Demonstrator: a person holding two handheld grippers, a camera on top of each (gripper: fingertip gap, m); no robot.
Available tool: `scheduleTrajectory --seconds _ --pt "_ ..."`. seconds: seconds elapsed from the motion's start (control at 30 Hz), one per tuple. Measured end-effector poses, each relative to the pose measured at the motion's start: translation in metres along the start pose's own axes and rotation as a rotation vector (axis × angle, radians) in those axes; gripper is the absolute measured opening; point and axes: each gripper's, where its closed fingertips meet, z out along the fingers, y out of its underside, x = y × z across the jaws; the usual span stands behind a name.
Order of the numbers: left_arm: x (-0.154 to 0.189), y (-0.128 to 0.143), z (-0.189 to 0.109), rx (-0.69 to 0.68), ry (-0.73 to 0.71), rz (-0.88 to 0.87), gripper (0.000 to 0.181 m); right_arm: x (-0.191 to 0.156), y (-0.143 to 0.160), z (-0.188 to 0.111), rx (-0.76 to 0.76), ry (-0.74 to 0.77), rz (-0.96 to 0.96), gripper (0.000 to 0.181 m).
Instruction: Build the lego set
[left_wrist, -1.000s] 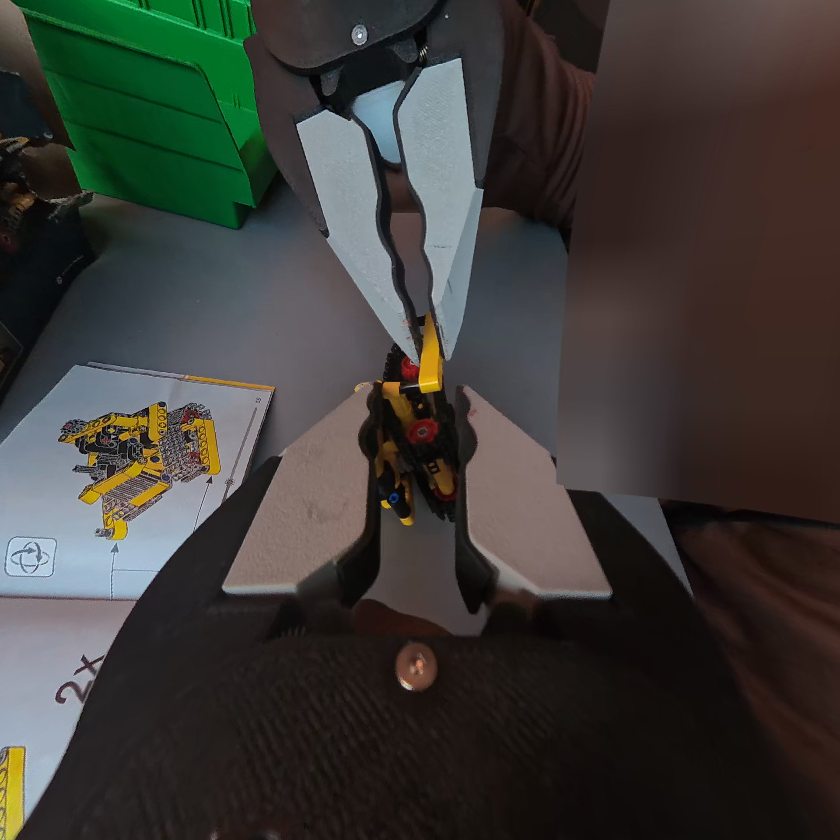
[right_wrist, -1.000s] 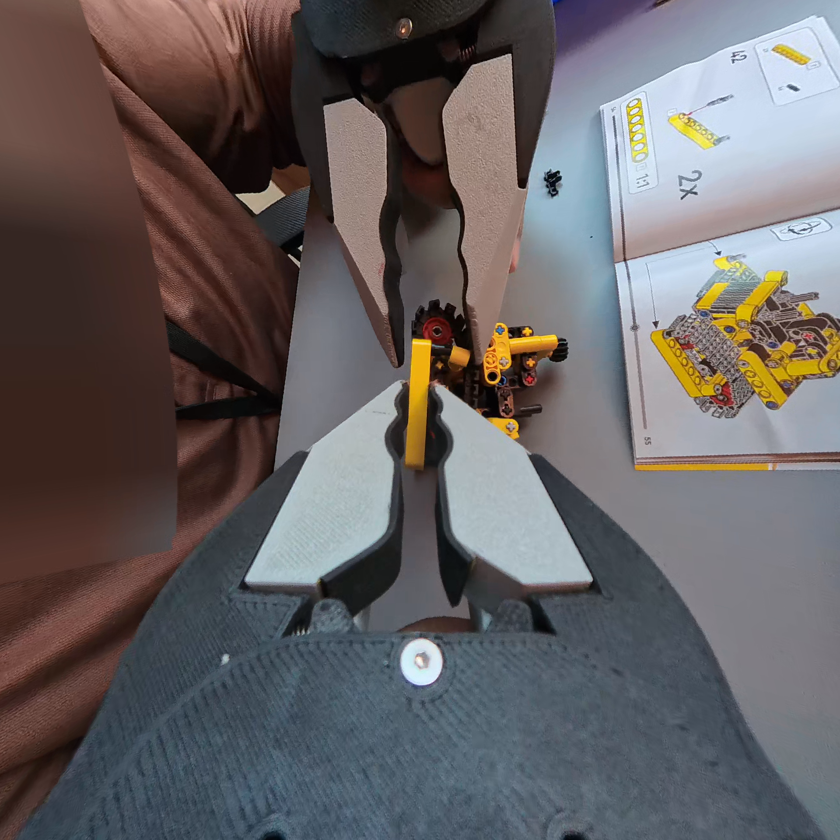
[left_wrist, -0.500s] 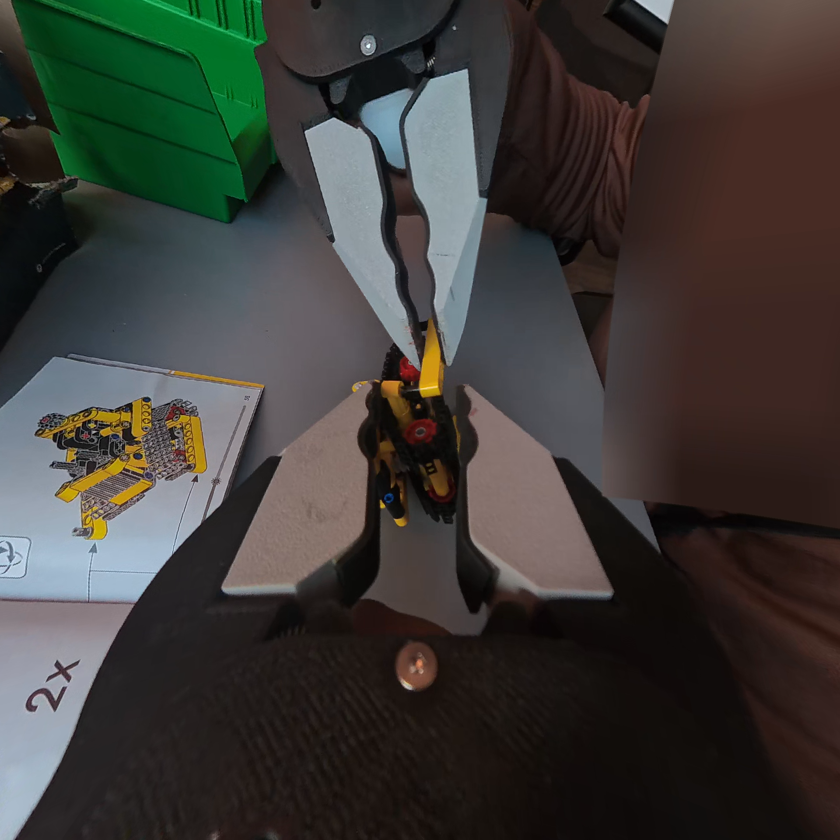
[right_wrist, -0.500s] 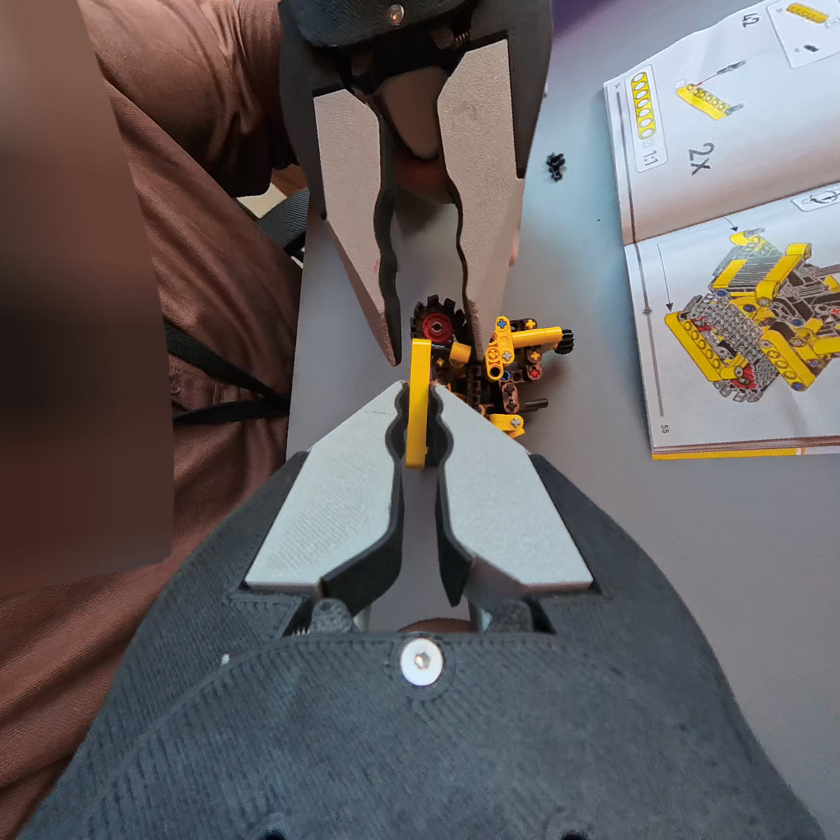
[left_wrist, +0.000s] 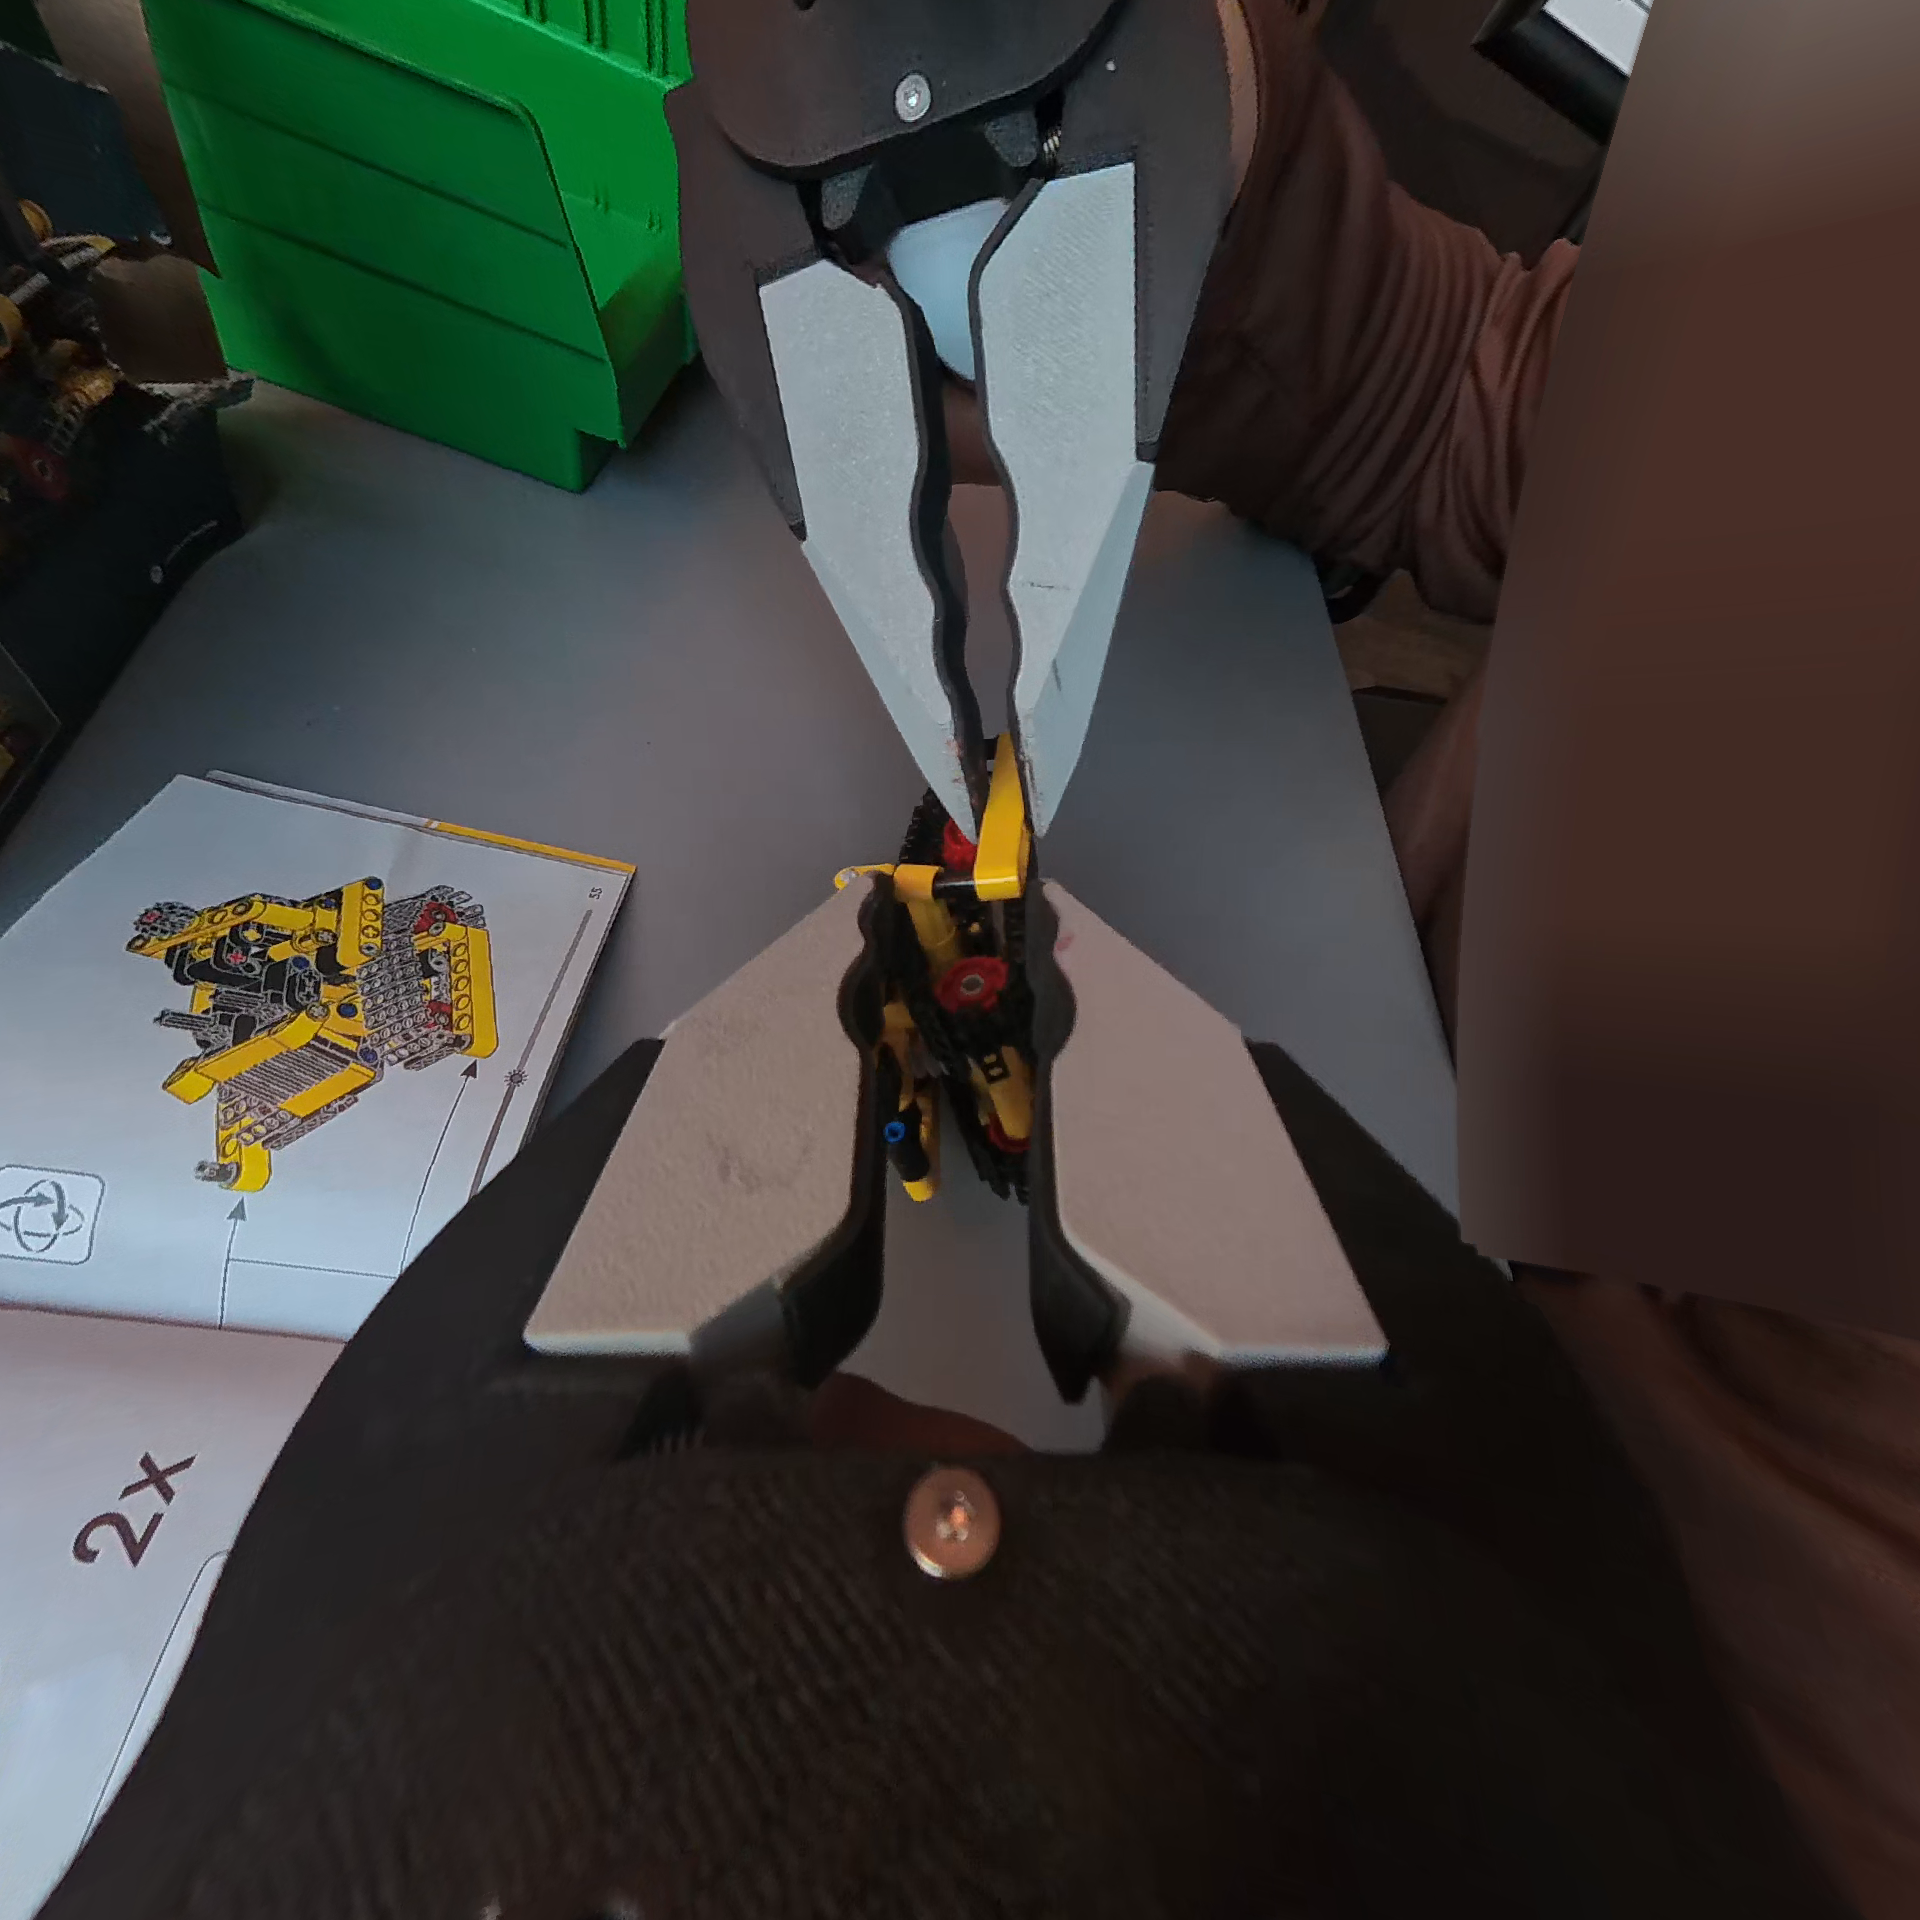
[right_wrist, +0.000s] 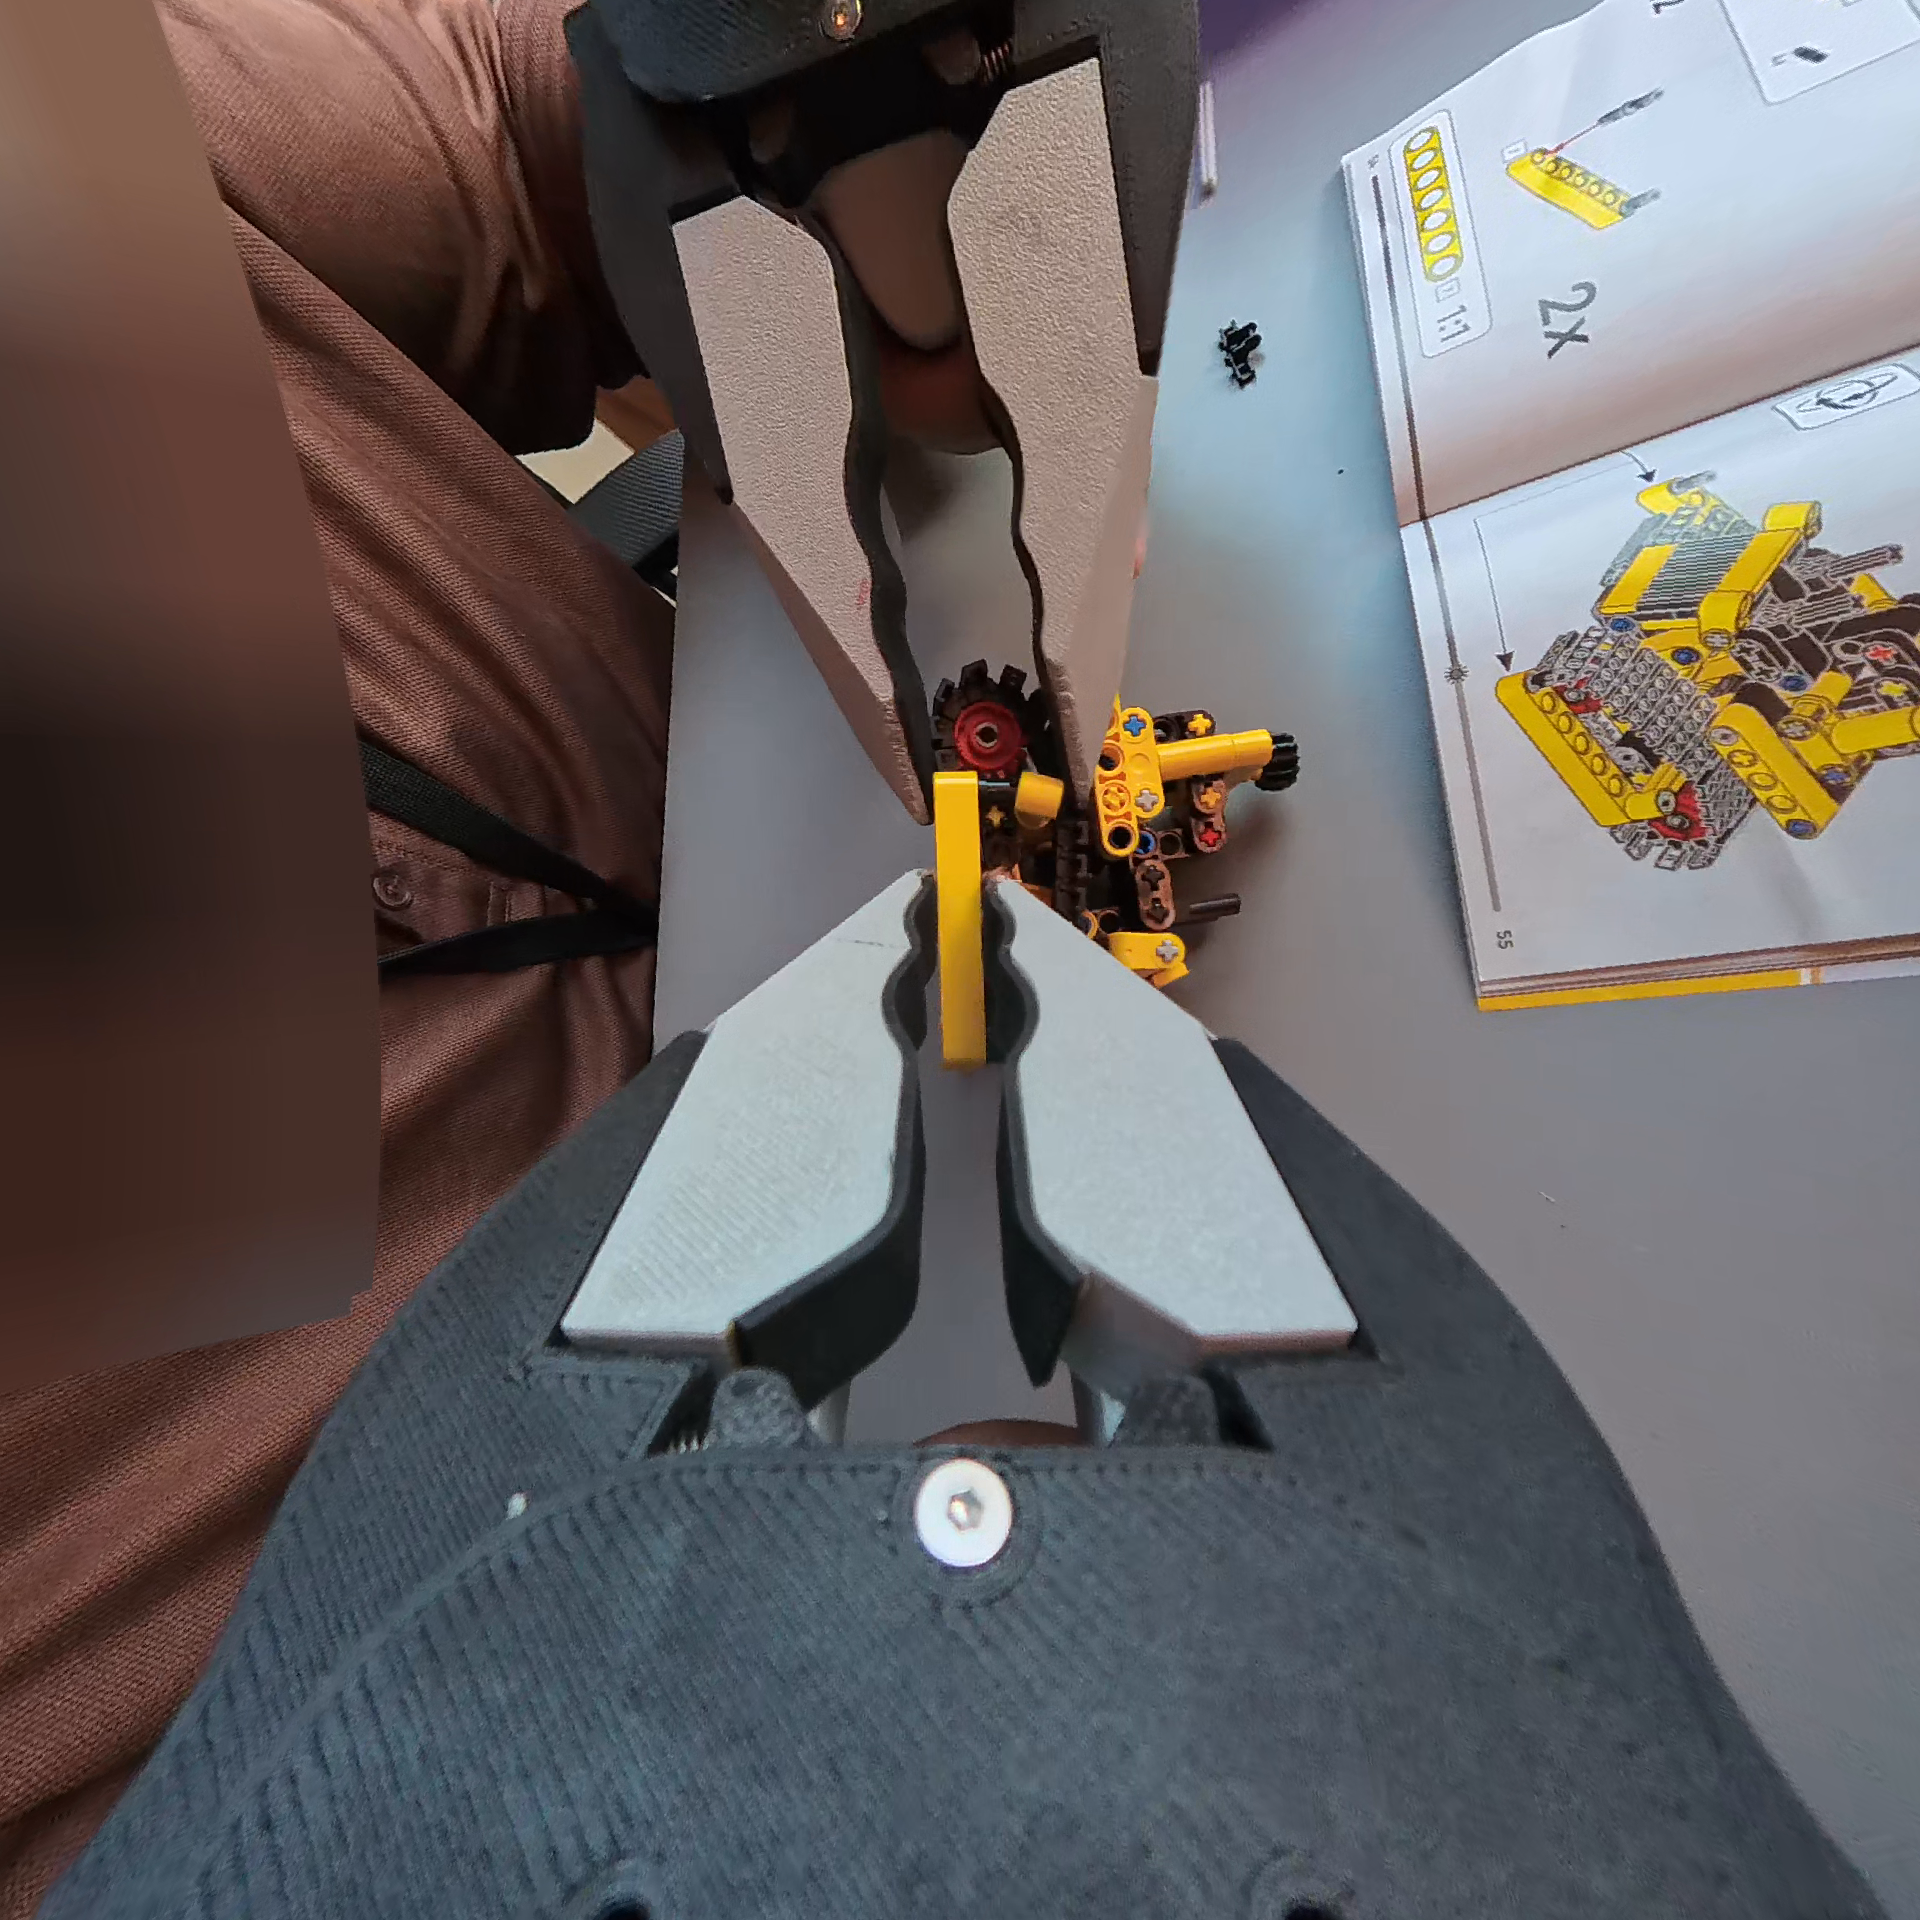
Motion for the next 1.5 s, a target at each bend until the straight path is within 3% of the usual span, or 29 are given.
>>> scheduleTrajectory --seconds 0.3,0.4,0.9,1.03,1.23,1.5 --pt "0.001 -0.003 -0.002 0.036 0.093 -0.045 0.027 -0.002 0.000 0.003 0.000 -0.014 -0.015 0.005" --pt "0.002 -0.002 -0.003 0.035 0.102 -0.041 0.021 -0.002 0.000 0.002 0.004 -0.003 -0.013 0.005" --pt "0.003 0.000 -0.001 0.024 -0.013 -0.102 0.020 0.000 0.000 0.005 0.009 0.138 -0.123 0.006" --pt "0.002 0.000 -0.002 0.037 -0.019 -0.117 0.021 0.010 -0.005 0.006 0.019 0.225 -0.152 0.024" --pt "0.002 0.001 -0.007 0.035 -0.036 -0.091 0.021 0.008 -0.010 0.017 0.075 0.162 -0.157 0.021" --pt "0.005 0.002 -0.012 0.074 0.045 -0.167 0.021 0.004 -0.016 0.023 0.150 0.147 -0.248 0.022"
